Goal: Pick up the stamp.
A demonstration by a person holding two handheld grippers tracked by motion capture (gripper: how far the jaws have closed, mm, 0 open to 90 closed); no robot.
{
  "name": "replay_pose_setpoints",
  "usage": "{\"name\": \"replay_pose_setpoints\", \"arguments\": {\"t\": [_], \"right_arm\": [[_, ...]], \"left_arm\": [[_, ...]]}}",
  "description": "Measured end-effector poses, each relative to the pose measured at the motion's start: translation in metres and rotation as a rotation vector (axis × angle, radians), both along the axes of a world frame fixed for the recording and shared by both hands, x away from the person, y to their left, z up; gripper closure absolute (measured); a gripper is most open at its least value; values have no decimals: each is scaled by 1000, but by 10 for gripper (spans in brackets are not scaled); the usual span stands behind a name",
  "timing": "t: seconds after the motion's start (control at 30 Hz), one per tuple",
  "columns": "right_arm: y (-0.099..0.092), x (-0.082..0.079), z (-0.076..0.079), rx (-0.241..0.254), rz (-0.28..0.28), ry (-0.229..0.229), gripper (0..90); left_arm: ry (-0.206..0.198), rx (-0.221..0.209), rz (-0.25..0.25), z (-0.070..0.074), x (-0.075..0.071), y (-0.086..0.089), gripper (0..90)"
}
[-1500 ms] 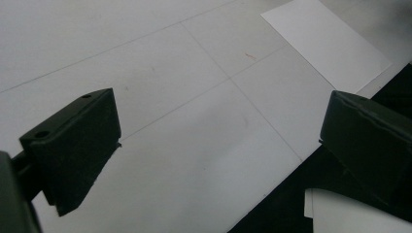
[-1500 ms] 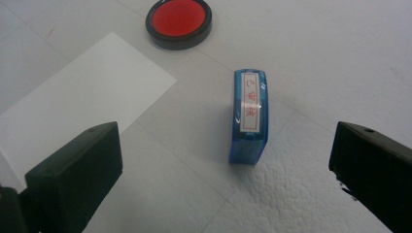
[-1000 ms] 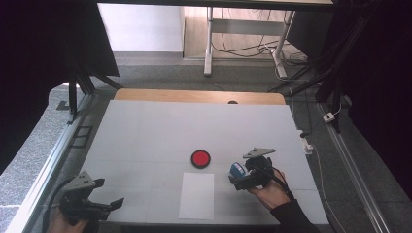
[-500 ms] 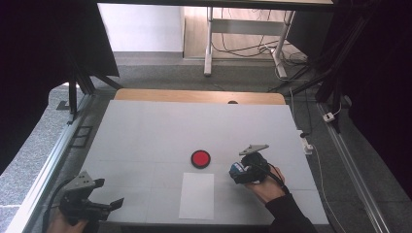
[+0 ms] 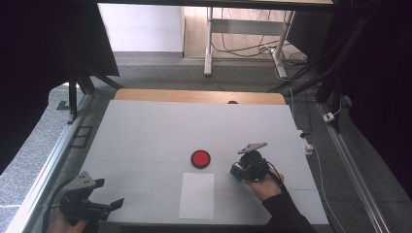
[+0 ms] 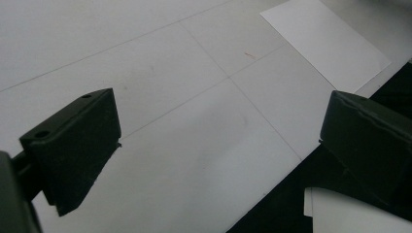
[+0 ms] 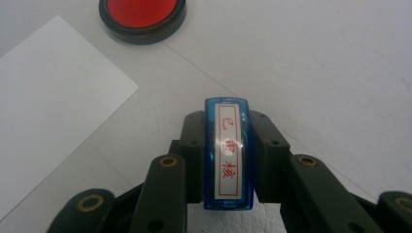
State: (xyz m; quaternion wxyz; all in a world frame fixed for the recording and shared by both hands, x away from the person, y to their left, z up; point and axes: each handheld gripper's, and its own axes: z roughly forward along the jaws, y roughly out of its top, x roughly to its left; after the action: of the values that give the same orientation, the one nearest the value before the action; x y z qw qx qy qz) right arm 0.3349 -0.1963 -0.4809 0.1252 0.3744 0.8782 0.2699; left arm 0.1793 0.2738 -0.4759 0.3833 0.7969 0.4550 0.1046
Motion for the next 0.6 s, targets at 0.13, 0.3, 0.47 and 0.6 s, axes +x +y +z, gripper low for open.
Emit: {"name": "replay_pose_setpoints", "arguments": {"t": [0.13, 0.3, 0.47, 0.6], "right_arm": [[-1, 1, 0, 3, 3, 6, 709], [-4, 1, 3, 20, 12, -11, 708], [-7, 0, 7, 49, 26, -7, 709], [-8, -1, 9, 58, 47, -12, 709]], "left_arm": [[0, 0, 0, 0, 0, 0, 16], [1, -1, -3, 0, 0, 0, 16], [-2, 0, -4, 0, 0, 0, 18], [-4, -4, -8, 0, 0, 0, 19]]}}
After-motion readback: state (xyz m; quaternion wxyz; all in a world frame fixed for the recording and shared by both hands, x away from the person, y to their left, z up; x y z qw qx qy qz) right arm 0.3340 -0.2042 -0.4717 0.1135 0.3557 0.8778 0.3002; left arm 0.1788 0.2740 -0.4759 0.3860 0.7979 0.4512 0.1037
